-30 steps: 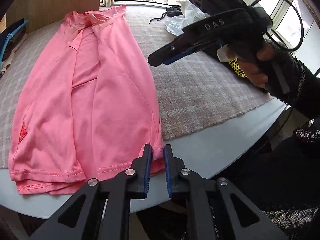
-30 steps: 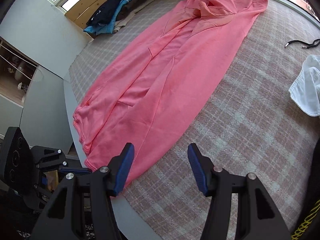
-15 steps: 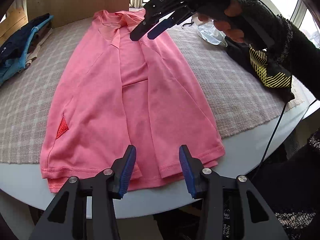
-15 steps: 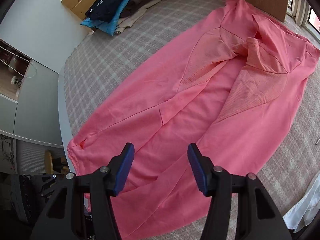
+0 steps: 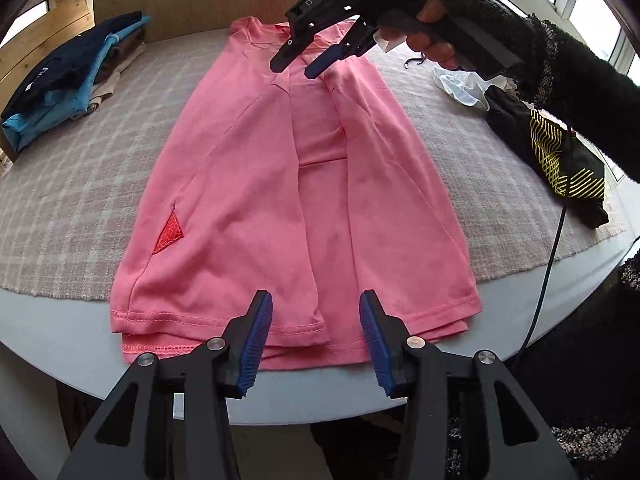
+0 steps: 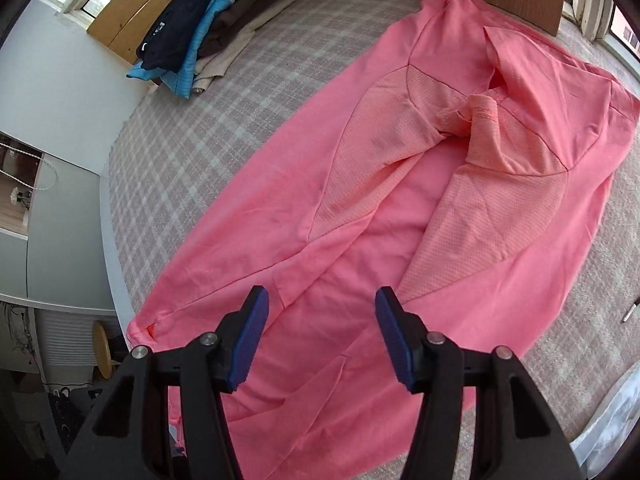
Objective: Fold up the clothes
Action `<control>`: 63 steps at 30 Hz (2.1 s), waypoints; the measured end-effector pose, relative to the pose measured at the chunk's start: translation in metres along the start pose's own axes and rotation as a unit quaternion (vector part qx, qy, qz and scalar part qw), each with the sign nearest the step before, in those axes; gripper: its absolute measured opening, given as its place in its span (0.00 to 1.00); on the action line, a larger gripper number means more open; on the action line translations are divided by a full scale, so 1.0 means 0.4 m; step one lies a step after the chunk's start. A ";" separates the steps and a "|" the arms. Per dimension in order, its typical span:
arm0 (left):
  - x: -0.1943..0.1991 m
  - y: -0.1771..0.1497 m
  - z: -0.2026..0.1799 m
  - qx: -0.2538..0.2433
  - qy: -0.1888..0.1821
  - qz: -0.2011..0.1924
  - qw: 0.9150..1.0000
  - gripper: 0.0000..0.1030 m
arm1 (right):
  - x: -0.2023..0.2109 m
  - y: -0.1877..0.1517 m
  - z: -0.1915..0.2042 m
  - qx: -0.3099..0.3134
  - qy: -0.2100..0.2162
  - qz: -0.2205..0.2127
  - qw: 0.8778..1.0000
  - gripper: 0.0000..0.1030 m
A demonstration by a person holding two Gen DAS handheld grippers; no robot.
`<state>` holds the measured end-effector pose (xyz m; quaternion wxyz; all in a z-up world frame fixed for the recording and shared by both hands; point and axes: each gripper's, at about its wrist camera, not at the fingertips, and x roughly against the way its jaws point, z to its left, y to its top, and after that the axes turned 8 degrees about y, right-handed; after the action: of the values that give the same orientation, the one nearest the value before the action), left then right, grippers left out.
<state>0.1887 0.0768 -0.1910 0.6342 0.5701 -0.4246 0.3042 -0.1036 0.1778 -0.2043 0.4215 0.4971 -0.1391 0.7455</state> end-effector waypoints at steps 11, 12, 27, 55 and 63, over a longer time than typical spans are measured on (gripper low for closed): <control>-0.053 0.001 -0.073 -0.059 -0.014 0.020 0.998 0.28 | -0.036 0.000 -0.032 0.006 -0.084 0.053 0.995 0.29; -0.054 0.001 -0.074 -0.063 -0.011 0.019 0.998 0.24 | -0.037 0.000 -0.030 0.012 -0.092 0.052 0.994 0.27; -0.015 -0.001 -0.032 -0.024 -0.057 -0.003 0.998 0.02 | -0.010 0.018 -0.050 -0.013 -0.059 0.042 0.997 0.05; 0.032 0.024 -0.097 -0.068 -0.062 -0.027 0.995 0.02 | -0.016 -0.005 -0.048 0.003 -0.063 0.055 0.996 0.04; 0.027 0.039 -0.010 -0.028 -0.042 -0.017 0.999 0.01 | -0.036 0.032 -0.024 0.006 -0.053 0.036 0.998 0.04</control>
<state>0.1807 0.0823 -0.1743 0.6364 0.5714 -0.4498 0.2574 -0.1173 0.1691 -0.2183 0.3834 0.5328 -0.1744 0.7340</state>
